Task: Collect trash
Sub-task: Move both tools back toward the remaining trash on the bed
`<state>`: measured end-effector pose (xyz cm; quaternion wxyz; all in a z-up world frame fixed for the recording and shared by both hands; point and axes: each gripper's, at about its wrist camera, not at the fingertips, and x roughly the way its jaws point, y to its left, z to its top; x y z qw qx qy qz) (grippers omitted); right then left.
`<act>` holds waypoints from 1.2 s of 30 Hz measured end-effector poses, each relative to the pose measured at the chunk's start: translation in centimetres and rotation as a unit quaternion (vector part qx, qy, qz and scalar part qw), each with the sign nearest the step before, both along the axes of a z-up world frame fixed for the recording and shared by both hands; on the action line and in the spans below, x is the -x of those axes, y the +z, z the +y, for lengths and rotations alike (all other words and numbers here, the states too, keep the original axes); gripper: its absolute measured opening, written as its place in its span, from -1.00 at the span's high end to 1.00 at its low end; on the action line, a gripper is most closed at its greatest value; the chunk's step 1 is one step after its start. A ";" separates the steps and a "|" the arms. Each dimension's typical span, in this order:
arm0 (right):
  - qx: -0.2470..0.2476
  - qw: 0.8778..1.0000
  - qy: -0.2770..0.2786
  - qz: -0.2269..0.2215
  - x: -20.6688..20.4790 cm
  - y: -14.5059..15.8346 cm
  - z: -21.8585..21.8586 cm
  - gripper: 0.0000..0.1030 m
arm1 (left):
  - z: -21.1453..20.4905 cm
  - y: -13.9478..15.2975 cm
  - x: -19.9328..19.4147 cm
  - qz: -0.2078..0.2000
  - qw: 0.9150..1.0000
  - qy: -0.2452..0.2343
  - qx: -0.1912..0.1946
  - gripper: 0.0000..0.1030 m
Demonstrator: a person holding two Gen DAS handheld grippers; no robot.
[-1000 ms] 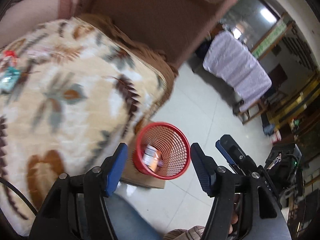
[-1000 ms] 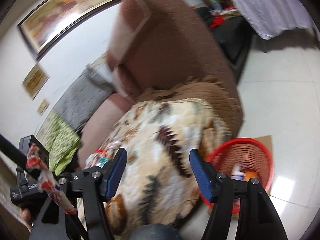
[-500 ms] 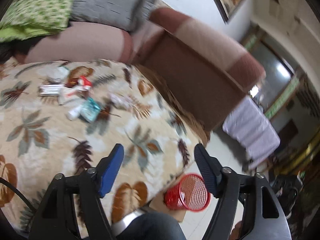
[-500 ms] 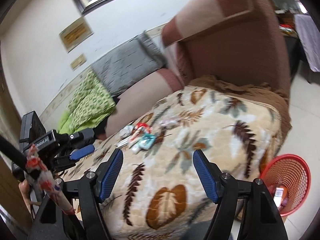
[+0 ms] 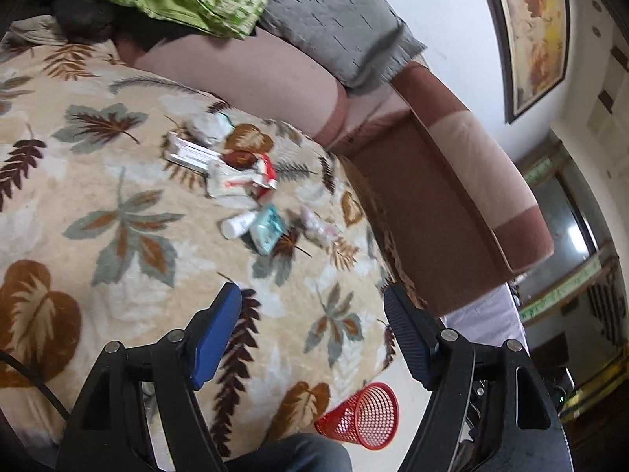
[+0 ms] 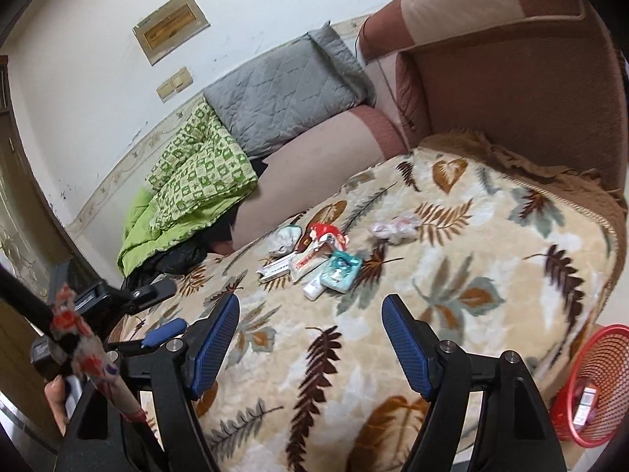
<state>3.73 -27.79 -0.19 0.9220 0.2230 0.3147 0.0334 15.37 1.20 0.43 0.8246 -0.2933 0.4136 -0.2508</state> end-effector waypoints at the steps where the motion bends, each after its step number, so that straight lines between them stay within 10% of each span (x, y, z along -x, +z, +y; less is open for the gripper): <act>1: -0.003 1.000 0.002 0.002 -0.7 -0.3 0.2 -0.54 | 0.2 0.0 -0.1 0.000 1.000 0.005 -0.003 -0.43; 15: -0.081 0.994 0.044 0.066 -12.1 -9.2 1.2 -0.58 | 1.5 -0.6 -2.3 0.012 0.998 0.047 -0.045 -0.43; 36: -0.153 0.975 -0.006 0.161 -26.1 -21.3 -1.5 -0.47 | -3.3 -7.2 -14.7 0.057 0.994 -0.032 -0.090 -0.43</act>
